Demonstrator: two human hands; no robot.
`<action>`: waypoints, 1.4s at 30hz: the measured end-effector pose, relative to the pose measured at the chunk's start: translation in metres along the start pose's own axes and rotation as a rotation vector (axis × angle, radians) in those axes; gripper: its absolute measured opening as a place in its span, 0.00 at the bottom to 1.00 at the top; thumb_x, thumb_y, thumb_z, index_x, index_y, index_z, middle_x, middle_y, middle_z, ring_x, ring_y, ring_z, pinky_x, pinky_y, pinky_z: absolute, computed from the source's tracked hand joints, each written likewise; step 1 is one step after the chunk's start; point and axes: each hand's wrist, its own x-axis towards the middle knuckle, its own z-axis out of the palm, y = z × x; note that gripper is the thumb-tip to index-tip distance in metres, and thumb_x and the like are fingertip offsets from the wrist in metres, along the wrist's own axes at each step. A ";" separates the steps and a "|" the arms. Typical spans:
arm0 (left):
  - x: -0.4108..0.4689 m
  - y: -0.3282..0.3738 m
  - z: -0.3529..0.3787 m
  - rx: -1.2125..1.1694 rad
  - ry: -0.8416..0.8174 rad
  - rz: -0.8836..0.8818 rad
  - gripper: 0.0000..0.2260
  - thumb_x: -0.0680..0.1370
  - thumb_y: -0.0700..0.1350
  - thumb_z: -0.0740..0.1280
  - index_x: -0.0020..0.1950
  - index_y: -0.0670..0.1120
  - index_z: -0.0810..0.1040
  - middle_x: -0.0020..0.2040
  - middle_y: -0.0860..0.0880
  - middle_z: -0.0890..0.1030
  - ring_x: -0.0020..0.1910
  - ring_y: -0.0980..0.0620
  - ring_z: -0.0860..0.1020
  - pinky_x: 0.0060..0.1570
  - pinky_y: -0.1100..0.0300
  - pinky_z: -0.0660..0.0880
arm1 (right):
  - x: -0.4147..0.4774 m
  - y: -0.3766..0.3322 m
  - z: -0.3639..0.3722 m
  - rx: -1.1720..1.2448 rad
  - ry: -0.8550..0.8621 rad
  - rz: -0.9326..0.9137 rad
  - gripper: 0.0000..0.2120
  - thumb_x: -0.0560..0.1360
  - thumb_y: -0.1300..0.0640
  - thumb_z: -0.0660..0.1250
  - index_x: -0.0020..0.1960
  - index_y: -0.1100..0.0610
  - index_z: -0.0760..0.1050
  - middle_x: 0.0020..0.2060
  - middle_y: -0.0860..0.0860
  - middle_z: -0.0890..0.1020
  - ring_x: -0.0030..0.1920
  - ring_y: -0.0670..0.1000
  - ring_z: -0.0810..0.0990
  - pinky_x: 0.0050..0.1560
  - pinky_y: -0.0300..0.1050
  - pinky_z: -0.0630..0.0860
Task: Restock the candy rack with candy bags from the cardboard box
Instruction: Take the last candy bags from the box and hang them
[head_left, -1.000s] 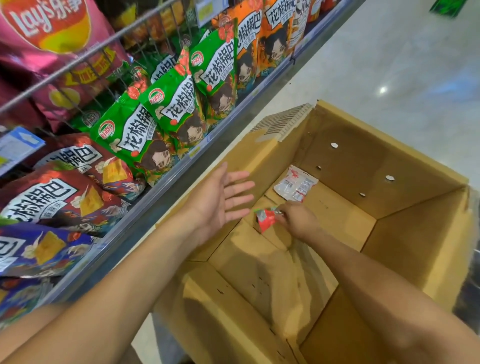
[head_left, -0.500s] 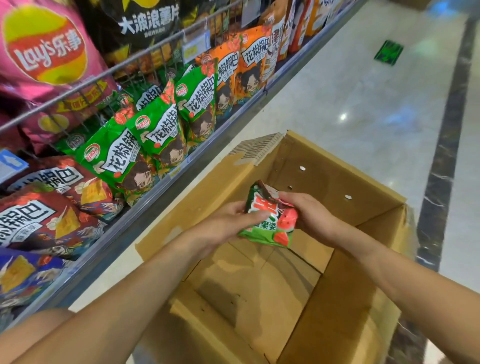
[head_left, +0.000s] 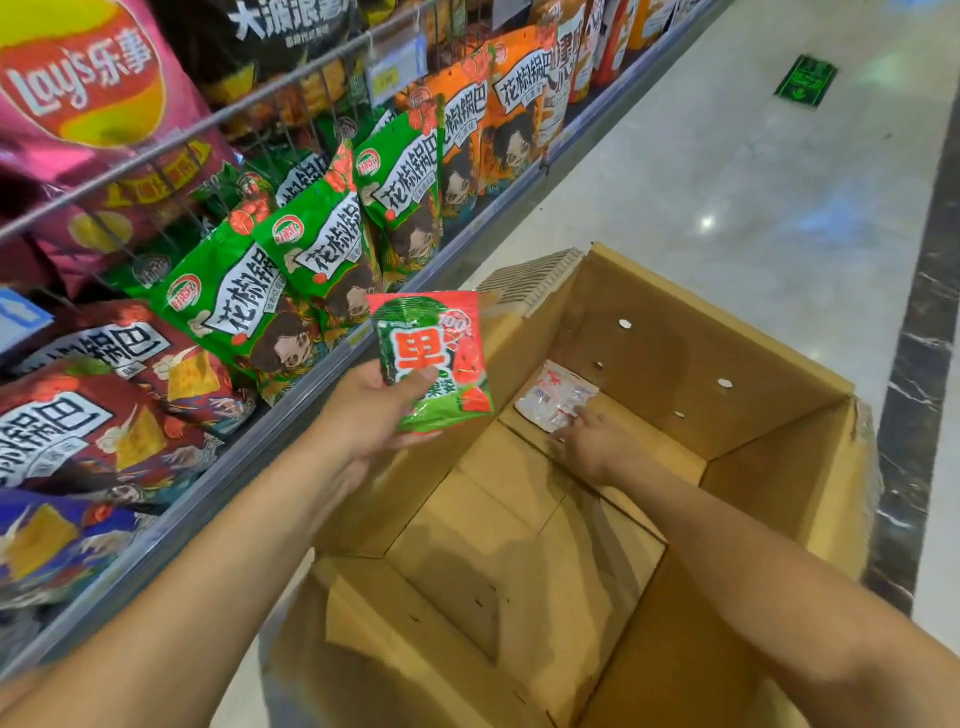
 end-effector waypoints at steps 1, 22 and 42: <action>0.001 -0.001 -0.004 -0.014 0.011 0.001 0.05 0.81 0.43 0.72 0.56 0.45 0.82 0.51 0.47 0.89 0.46 0.50 0.88 0.44 0.51 0.86 | 0.001 -0.006 0.006 -0.047 -0.025 0.001 0.20 0.81 0.40 0.54 0.70 0.40 0.72 0.81 0.54 0.58 0.78 0.61 0.60 0.73 0.62 0.65; -0.003 0.012 -0.009 -0.043 0.023 -0.008 0.03 0.81 0.42 0.72 0.54 0.47 0.83 0.48 0.47 0.89 0.46 0.48 0.88 0.45 0.51 0.85 | -0.071 -0.014 -0.073 0.666 0.580 -0.050 0.10 0.75 0.55 0.75 0.53 0.49 0.77 0.52 0.47 0.77 0.53 0.46 0.77 0.51 0.40 0.76; -0.282 0.246 0.028 0.086 0.033 -0.136 0.04 0.82 0.45 0.71 0.55 0.53 0.82 0.53 0.49 0.88 0.49 0.50 0.87 0.52 0.48 0.84 | -0.422 -0.090 -0.379 1.176 0.435 -0.084 0.11 0.79 0.64 0.71 0.56 0.49 0.79 0.56 0.48 0.83 0.52 0.44 0.84 0.45 0.42 0.84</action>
